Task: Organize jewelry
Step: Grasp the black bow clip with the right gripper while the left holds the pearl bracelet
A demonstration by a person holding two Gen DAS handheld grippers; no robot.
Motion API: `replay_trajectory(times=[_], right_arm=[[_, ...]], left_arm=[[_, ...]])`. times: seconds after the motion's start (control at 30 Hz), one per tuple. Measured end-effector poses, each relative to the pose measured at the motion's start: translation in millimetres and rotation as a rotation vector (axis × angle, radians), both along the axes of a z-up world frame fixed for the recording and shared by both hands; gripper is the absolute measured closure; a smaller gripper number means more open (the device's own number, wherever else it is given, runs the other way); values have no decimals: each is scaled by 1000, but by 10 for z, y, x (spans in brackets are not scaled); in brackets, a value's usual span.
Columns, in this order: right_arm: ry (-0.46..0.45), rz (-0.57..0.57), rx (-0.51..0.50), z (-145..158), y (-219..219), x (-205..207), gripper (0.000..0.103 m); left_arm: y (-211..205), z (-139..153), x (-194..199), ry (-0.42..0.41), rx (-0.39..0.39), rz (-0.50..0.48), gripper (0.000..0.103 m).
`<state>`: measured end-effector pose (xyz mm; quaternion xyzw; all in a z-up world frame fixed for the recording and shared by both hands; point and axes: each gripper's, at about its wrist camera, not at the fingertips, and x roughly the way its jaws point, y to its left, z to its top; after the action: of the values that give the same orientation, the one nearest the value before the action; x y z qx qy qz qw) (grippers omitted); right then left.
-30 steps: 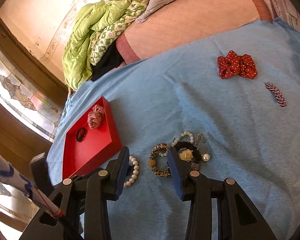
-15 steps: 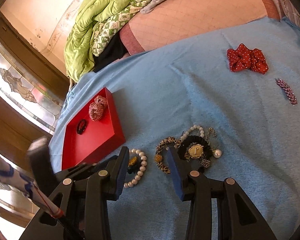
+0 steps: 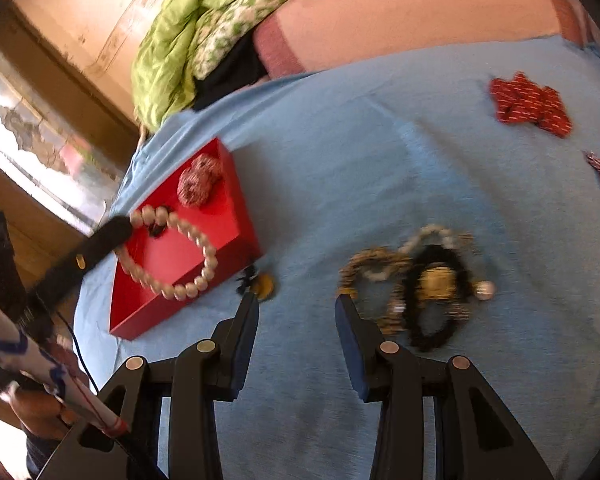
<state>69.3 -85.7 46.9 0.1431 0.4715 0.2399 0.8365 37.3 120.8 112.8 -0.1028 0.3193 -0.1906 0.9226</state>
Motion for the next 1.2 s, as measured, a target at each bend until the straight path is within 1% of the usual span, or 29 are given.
replay_trajectory(times=[0.1,0.23,0.33,0.4,0.47,0.5,0.53,0.57,0.6,0.7,0.8,0.93,1.03,1.2], right_arm=[[-28,50,-50,-10,248,0,60],[-75,108,-122,-32,553,36,59],[-96,117,-174,-98,700,91,57],[-90,129,-195,-156,779,144,57],[-94,140,-237,-207,872,166,57],[-112,137,-271,-219,915,159,57],[-129,133,-299,-221,931,153,60],[-136,136,-316,-227,941,152,76],[-138,143,-321,-227,943,151,78],[-123,128,-305,-194,840,132,78],[-114,109,-250,-98,707,95,78],[-124,80,-160,75,524,50,78],[-131,63,-118,157,413,17,78],[-122,51,-96,158,355,-5,78]], left_arm=[[132,18,-3,-5,-15,30,92],[198,41,-3,-8,-23,48,92],[205,33,-7,-6,-11,45,92],[211,14,-8,0,-7,43,92],[210,-5,-8,7,-6,39,92],[204,-9,-7,9,-2,36,92],[188,-14,-8,10,1,33,92],[176,-18,-9,10,3,30,92],[165,-22,-9,11,5,26,92],[142,-27,-8,13,5,22,92],[131,-23,-13,10,1,18,92],[115,-17,-12,8,0,16,92],[107,-22,-2,10,2,14,92],[97,-22,2,10,4,19,92]])
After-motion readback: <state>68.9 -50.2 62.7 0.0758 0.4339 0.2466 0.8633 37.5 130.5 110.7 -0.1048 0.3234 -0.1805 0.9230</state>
